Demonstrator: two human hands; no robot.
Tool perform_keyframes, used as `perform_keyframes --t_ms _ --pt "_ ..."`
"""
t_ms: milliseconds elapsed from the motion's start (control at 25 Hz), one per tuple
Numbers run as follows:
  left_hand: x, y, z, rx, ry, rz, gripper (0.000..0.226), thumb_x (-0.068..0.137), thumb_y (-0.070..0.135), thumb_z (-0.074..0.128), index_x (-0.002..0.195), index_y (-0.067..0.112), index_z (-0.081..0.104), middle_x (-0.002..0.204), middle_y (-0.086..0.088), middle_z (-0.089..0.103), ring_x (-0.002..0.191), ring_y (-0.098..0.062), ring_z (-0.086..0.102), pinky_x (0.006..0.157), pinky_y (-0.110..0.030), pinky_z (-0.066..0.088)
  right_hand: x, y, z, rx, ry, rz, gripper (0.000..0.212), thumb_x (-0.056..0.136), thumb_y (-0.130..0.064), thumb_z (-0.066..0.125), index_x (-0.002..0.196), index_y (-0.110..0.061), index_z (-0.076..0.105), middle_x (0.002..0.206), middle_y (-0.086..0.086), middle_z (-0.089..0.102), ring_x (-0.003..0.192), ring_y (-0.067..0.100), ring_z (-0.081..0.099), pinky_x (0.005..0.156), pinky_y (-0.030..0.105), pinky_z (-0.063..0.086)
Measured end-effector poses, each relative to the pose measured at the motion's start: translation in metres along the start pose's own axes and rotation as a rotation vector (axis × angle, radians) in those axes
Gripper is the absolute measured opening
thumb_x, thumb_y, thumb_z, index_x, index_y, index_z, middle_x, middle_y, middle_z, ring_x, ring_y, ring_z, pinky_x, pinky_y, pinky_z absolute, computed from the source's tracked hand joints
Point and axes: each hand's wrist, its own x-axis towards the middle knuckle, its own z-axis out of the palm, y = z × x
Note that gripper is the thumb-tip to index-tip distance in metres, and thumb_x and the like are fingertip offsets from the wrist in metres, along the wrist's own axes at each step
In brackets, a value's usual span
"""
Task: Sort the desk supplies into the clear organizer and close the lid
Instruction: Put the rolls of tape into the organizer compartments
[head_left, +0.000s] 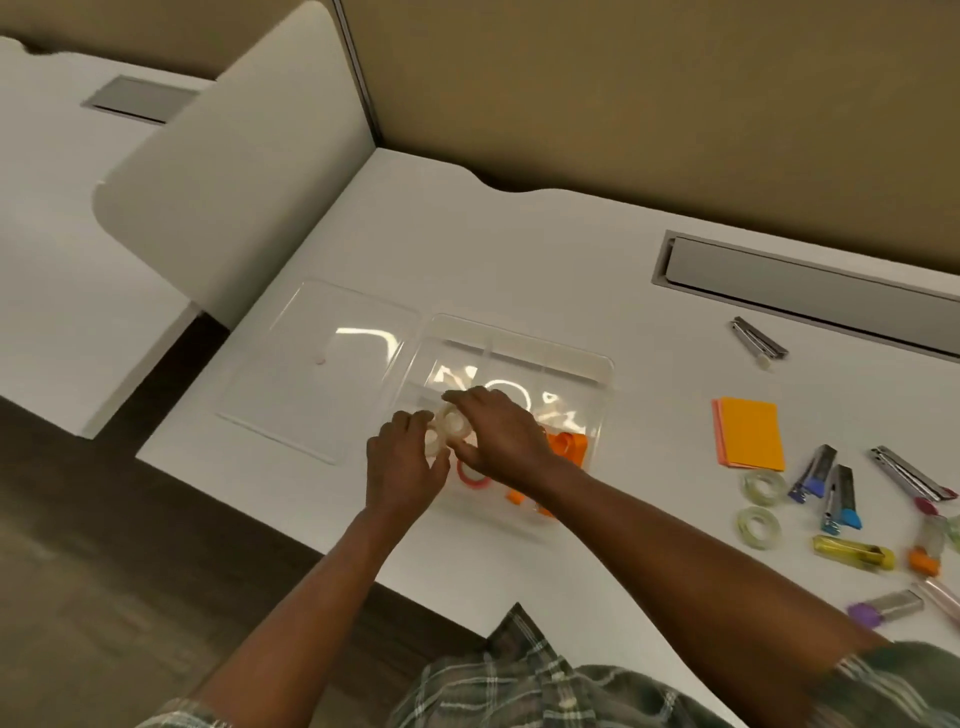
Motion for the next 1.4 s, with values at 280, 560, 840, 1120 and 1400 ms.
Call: perform_keyframes --t_ms 280,560,840,1120,1400 --pt "0.008 -0.021 0.004 0.120 -0.060 -0.061 0.064 0.083 0.046 0.070 0.135 0.015 0.049 0.121 -0.008 0.064 0.108 -0.027 0.059 0.088 -0.040 0.043 0.035 -0.009 0.026 -0.099 -0.122 -0.034 0.061 0.088 -0.027 0.069 0.143 -0.021 0.045 0.143 0.004 0.055 0.120 0.029 0.052 0.091 0.040 0.046" --pt "0.008 -0.011 0.000 0.069 -0.044 -0.008 0.063 0.083 0.035 0.068 0.139 0.014 0.048 0.128 -0.013 0.058 0.111 -0.029 0.057 0.089 -0.042 0.044 0.017 0.008 0.008 -0.047 -0.009 0.036 0.051 0.090 -0.032 0.065 0.138 -0.020 0.051 0.139 0.005 0.053 0.122 0.027 0.052 0.089 0.040 0.051" --pt "0.010 0.061 0.005 -0.039 -0.034 0.172 0.054 0.084 0.034 0.068 0.131 0.011 0.056 0.121 -0.012 0.060 0.108 -0.031 0.057 0.087 -0.044 0.045 -0.053 0.048 -0.025 -0.004 0.092 0.160 0.042 0.090 -0.035 0.062 0.131 -0.024 0.057 0.132 -0.002 0.056 0.120 0.019 0.052 0.086 0.034 0.049" --pt "-0.006 0.158 0.036 -0.051 -0.111 0.351 0.050 0.082 0.034 0.068 0.126 0.014 0.060 0.115 -0.010 0.060 0.103 -0.032 0.058 0.083 -0.043 0.046 -0.167 0.129 -0.051 -0.122 0.197 0.460 0.038 0.092 -0.036 0.062 0.126 -0.019 0.061 0.127 0.002 0.060 0.114 0.022 0.057 0.081 0.036 0.054" --pt "-0.046 0.236 0.082 0.001 -0.290 0.512 0.050 0.087 0.042 0.061 0.132 0.019 0.055 0.124 -0.006 0.056 0.110 -0.024 0.054 0.089 -0.036 0.041 -0.266 0.206 -0.058 -0.302 -0.011 0.672 0.054 0.096 -0.039 0.054 0.146 -0.025 0.041 0.153 0.007 0.039 0.131 0.025 0.044 0.099 0.035 0.046"
